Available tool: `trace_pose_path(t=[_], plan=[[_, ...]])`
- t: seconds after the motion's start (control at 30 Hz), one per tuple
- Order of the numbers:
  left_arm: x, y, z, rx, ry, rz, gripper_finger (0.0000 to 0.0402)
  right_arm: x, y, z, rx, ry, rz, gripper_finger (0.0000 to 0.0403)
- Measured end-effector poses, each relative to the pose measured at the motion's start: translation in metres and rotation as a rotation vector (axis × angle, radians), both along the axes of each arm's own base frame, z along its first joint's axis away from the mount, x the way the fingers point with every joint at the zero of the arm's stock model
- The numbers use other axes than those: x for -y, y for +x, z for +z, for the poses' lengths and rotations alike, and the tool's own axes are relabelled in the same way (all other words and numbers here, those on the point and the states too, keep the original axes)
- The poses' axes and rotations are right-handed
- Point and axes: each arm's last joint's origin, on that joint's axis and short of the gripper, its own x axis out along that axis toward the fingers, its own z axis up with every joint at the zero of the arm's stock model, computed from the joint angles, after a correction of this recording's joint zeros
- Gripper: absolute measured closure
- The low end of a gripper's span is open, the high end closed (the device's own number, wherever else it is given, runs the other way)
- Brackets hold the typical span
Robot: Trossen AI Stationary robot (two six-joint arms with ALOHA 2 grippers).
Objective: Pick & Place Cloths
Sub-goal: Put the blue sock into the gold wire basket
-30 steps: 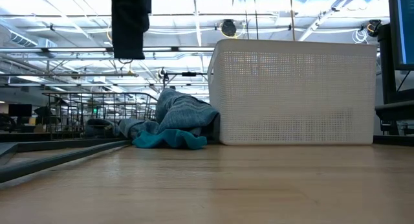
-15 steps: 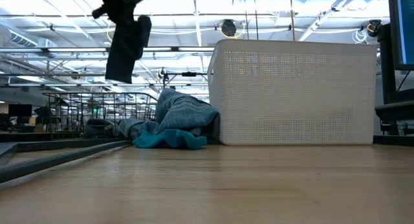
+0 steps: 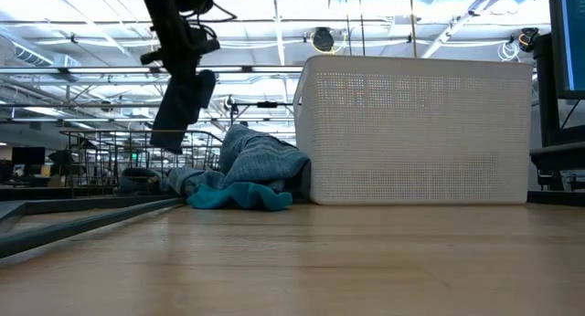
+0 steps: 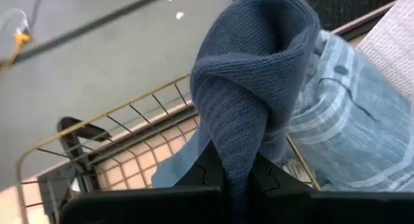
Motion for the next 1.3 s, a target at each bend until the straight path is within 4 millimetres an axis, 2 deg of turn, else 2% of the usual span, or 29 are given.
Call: trace_pose_path(t=[0.3, 0.53, 0.93, 1.13, 1.3], plan=[[-0.018, -0.004, -0.019, -0.034, -0.132, 0.02, 0.0394, 0.0, 0.0, -0.002, -0.021, -0.003, 0.0, 0.0257], [-0.017, -0.012, -0.032, -0.101, -0.211, 0.035, 0.0393, 0.0, 0.0, -0.002, -0.02, -0.005, -0.003, 0.0261], [-0.012, -0.016, -0.065, -0.167, -0.288, 0.035, 0.0397, 0.004, 0.001, -0.002, -0.012, -0.03, -0.131, 0.0263], [-0.011, -0.016, -0.068, -0.163, -0.303, 0.025, 0.0379, 0.004, 0.001, -0.002, -0.012, -0.03, -0.132, 0.0263], [-0.011, -0.016, -0.068, -0.174, -0.298, 0.004, 0.0386, 0.004, 0.001, -0.002, -0.012, -0.03, -0.132, 0.0263]])
